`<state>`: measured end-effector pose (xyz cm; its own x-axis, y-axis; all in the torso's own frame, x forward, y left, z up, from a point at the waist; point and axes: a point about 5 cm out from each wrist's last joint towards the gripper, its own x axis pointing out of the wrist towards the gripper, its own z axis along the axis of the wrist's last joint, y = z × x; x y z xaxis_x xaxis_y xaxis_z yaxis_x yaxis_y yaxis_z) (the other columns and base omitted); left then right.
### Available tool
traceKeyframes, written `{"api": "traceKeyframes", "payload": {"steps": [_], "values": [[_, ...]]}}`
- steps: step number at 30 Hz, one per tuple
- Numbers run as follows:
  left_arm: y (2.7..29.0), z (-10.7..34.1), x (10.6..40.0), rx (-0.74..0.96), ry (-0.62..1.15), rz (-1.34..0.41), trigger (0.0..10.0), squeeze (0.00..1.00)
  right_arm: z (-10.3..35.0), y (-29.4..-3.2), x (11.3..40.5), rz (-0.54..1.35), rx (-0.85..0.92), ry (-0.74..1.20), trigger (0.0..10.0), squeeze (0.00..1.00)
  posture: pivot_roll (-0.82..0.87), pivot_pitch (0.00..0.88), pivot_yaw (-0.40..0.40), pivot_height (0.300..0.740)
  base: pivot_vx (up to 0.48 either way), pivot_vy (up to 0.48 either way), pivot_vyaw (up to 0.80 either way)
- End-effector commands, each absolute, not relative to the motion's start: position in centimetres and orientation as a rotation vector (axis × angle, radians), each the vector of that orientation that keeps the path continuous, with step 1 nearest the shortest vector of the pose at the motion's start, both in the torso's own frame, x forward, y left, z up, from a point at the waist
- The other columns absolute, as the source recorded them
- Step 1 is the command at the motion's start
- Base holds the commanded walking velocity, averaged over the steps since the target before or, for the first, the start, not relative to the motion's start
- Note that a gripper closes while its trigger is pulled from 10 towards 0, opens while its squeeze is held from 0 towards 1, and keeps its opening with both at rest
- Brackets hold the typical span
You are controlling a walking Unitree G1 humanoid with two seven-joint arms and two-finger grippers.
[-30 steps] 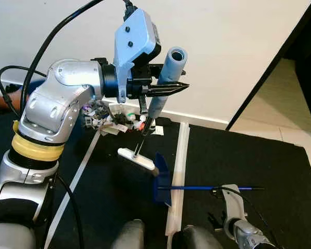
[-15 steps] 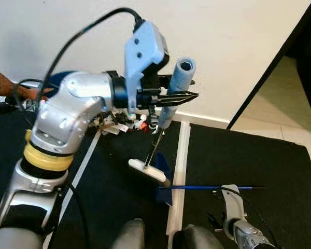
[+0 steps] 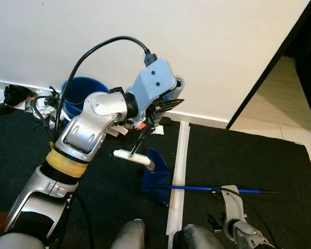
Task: Sweep floor
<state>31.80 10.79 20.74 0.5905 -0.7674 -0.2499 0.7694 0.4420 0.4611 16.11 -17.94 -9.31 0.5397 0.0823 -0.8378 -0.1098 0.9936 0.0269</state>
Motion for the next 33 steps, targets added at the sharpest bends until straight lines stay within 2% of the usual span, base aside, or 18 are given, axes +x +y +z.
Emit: {"api": "traceKeyframes", "payload": {"steps": [1,16,27,33], "values": [[11.5,19.4,32.0,0.626,0.040,-0.917,10.0,0.00,-9.5,-18.1,15.7,0.113,-0.043,1.009,10.0,0.00,0.15,0.000,-0.066,0.740,0.000,0.000,0.00],[11.9,15.4,31.2,0.624,0.138,-0.945,10.0,0.00,-9.5,-18.0,15.6,0.118,-0.043,1.013,10.0,0.00,0.15,0.000,-0.065,0.740,0.000,0.000,0.00],[12.6,10.8,30.8,0.627,0.194,-0.853,10.0,0.00,-9.7,-18.2,15.2,0.120,-0.051,1.028,10.0,0.00,0.14,0.000,-0.066,0.740,0.000,0.000,0.00],[12.3,10.4,30.5,0.616,0.190,-0.851,10.0,0.00,-9.7,-18.2,15.1,0.120,-0.053,1.029,10.0,0.00,0.14,0.000,-0.067,0.740,0.000,0.000,0.00]]}}
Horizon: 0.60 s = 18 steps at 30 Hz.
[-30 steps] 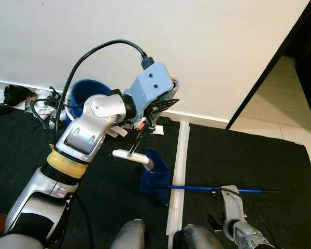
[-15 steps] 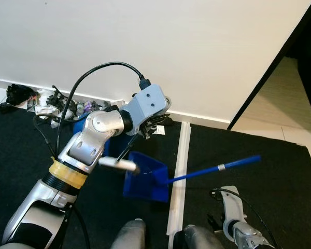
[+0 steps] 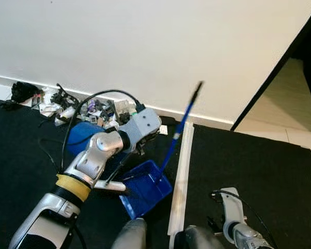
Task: Sweep floor
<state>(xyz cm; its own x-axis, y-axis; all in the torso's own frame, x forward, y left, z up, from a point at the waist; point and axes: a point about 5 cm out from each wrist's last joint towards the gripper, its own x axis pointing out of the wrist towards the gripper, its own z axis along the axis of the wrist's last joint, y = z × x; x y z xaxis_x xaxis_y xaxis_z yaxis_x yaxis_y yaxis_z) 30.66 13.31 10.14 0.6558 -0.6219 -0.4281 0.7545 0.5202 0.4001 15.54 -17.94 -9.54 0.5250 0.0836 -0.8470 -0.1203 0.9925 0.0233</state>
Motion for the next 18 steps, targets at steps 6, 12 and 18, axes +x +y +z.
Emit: {"api": "traceKeyframes", "payload": {"steps": [6,12,18], "values": [[11.4,9.9,30.4,0.592,0.170,-0.838,10.0,0.00,-9.7,-18.2,15.1,0.124,-0.056,1.032,10.0,0.00,0.14,0.000,-0.072,0.740,0.000,0.000,0.00],[11.2,9.5,30.3,0.593,0.166,-0.832,10.0,0.00,-9.7,-18.1,15.3,0.125,-0.057,1.029,10.0,0.00,0.14,0.000,-0.071,0.740,0.000,0.000,0.00],[11.4,8.9,30.1,0.595,0.178,-0.820,10.0,0.00,-9.7,-18.1,15.2,0.128,-0.057,1.032,10.0,0.00,0.14,0.000,-0.071,0.740,0.000,0.000,0.00]]}}
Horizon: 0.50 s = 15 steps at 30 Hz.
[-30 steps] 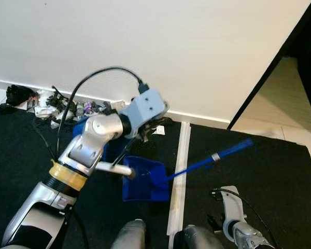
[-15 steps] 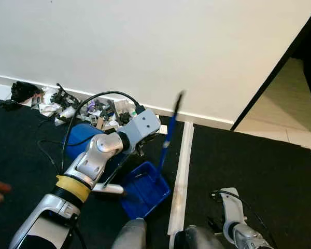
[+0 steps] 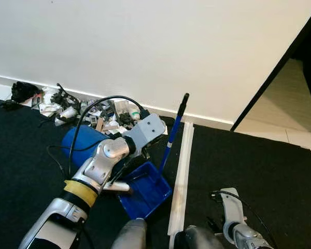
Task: Sweep floor
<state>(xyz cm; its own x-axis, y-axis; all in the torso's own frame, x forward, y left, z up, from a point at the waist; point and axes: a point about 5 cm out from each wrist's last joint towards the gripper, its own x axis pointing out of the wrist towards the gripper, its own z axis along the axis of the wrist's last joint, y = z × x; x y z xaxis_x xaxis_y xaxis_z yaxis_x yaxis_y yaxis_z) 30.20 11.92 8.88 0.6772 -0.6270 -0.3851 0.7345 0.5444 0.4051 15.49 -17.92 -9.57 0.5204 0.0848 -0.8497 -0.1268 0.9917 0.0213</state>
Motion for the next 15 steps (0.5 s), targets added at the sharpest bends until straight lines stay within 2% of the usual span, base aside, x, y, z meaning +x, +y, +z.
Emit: {"api": "traceKeyframes", "payload": {"steps": [1,15], "values": [[11.5,8.8,30.0,0.597,0.183,-0.818,10.0,0.00,-9.7,-18.0,15.1,0.129,-0.057,1.034,10.0,0.00,0.14,0.000,-0.071,0.740,0.000,0.000,0.00],[12.6,8.4,29.6,0.629,0.210,-0.829,10.0,0.00,-9.8,-17.9,15.0,0.142,-0.064,1.043,10.0,0.00,0.15,0.000,-0.074,0.740,0.000,0.000,0.00]]}}
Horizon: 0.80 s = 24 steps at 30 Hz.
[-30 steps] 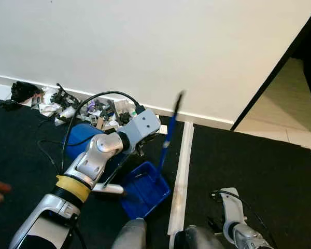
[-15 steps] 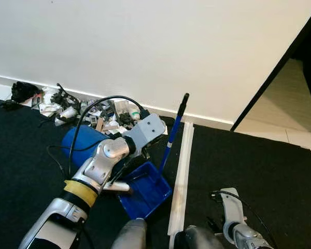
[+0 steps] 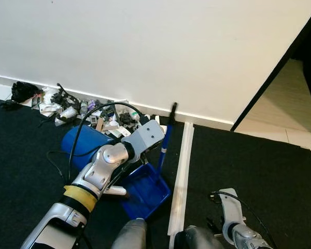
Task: Sweep floor
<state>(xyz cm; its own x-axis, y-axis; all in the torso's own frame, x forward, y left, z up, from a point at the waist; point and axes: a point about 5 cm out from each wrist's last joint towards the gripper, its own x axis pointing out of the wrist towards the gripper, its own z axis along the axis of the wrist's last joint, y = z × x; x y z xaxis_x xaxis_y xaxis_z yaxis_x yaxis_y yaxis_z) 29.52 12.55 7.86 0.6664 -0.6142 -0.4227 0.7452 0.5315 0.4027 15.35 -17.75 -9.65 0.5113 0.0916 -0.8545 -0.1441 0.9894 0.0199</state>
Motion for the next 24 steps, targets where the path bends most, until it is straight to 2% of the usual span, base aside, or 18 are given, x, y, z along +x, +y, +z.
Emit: {"api": "traceKeyframes", "payload": {"steps": [1,7,9,13,21,23,24], "values": [[12.6,8.4,29.6,0.629,0.210,-0.829,10.0,0.00,-9.8,-17.9,15.0,0.142,-0.064,1.043,10.0,0.00,0.15,0.000,-0.074,0.740,0.000,0.000,0.00],[13.1,10.1,30.7,0.616,0.134,-0.748,10.0,0.00,-9.8,-17.8,15.0,0.150,-0.068,1.043,10.0,0.00,0.16,0.000,-0.077,0.740,0.000,0.000,0.00],[13.2,12.0,31.9,0.603,0.031,-0.667,10.0,0.00,-9.8,-17.8,15.1,0.150,-0.069,1.042,10.0,0.00,0.16,0.000,-0.076,0.740,0.000,0.000,0.00],[13.7,13.0,32.8,0.601,-0.019,-0.594,10.0,0.00,-9.7,-17.8,15.2,0.150,-0.068,1.041,10.0,0.00,0.16,0.000,-0.073,0.740,0.000,0.000,0.00],[15.1,13.5,34.0,0.637,-0.023,-0.519,10.0,0.00,-9.8,-17.7,15.2,0.144,-0.063,1.040,10.0,0.00,0.15,0.000,-0.067,0.740,0.000,0.000,0.00],[16.4,13.3,34.7,0.693,-0.003,-0.474,10.0,0.00,-9.7,-17.7,15.2,0.142,-0.060,1.038,10.0,0.00,0.15,0.000,-0.065,0.740,0.000,0.000,0.00],[18.0,13.5,35.4,0.729,0.009,-0.388,10.0,0.00,-9.7,-17.6,15.2,0.141,-0.058,1.037,10.0,0.00,0.14,0.000,-0.061,0.740,0.000,0.000,0.00]]}}
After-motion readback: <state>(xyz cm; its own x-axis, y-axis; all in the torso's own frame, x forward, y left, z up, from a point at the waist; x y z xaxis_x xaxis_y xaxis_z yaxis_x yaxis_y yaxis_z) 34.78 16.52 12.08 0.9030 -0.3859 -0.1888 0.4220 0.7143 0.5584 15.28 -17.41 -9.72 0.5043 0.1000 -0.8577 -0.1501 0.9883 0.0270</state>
